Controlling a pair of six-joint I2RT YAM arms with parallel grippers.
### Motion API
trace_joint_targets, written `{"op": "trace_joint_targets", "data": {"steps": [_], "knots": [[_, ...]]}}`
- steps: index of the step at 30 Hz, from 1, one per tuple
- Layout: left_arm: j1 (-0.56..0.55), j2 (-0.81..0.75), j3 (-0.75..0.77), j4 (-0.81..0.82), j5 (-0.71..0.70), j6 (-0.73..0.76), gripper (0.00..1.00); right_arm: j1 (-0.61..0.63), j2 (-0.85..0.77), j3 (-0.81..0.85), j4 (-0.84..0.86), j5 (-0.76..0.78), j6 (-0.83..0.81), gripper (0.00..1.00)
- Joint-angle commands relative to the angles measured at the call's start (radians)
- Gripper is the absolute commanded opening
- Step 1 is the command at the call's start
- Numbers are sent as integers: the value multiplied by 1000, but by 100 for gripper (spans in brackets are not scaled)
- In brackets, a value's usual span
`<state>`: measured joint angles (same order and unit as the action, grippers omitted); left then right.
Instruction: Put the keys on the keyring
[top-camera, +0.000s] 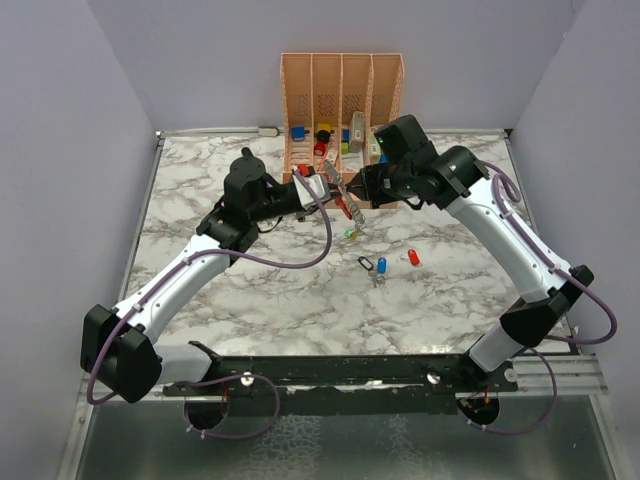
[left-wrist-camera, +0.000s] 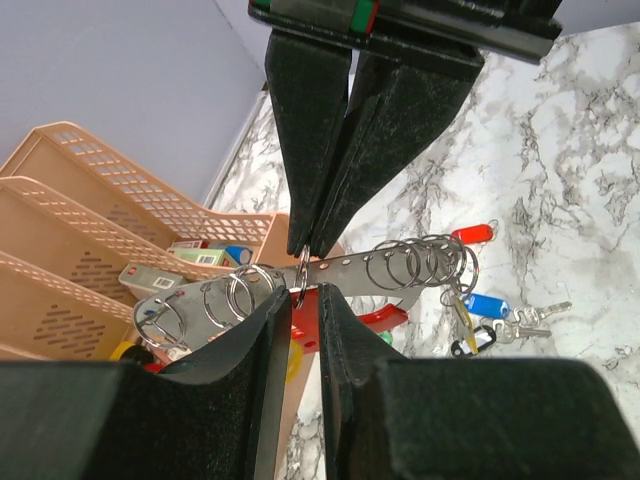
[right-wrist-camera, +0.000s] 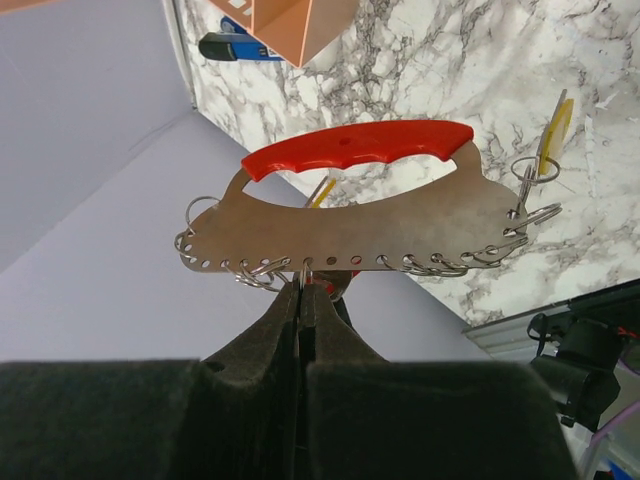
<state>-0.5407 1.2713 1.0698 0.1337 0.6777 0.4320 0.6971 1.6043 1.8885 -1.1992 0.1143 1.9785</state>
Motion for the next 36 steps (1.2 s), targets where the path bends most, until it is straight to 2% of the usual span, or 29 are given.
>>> {"op": "trace_joint_targets", "data": {"steps": [1, 6, 9, 20, 28, 36], "knots": [[-1, -11, 1, 42, 42, -14, 20, 0, -26, -14, 53, -21, -7, 1], [-2, -6, -1, 49, 47, -17, 14, 1, -30, -19, 55, -19, -6, 1], [-4, -8, -5, 50, 52, -17, 0, 0, -34, -27, 57, -17, -2, 1], [-4, -10, -12, 4, 39, 28, 0, 0, -44, -31, 63, -17, 2, 1], [-4, -13, -21, -28, 2, 157, 0, 1, -62, -42, 62, -13, 6, 1], [-4, -12, -59, 6, -40, 249, 0, 0, -63, -31, 67, -20, -3, 1]]}}
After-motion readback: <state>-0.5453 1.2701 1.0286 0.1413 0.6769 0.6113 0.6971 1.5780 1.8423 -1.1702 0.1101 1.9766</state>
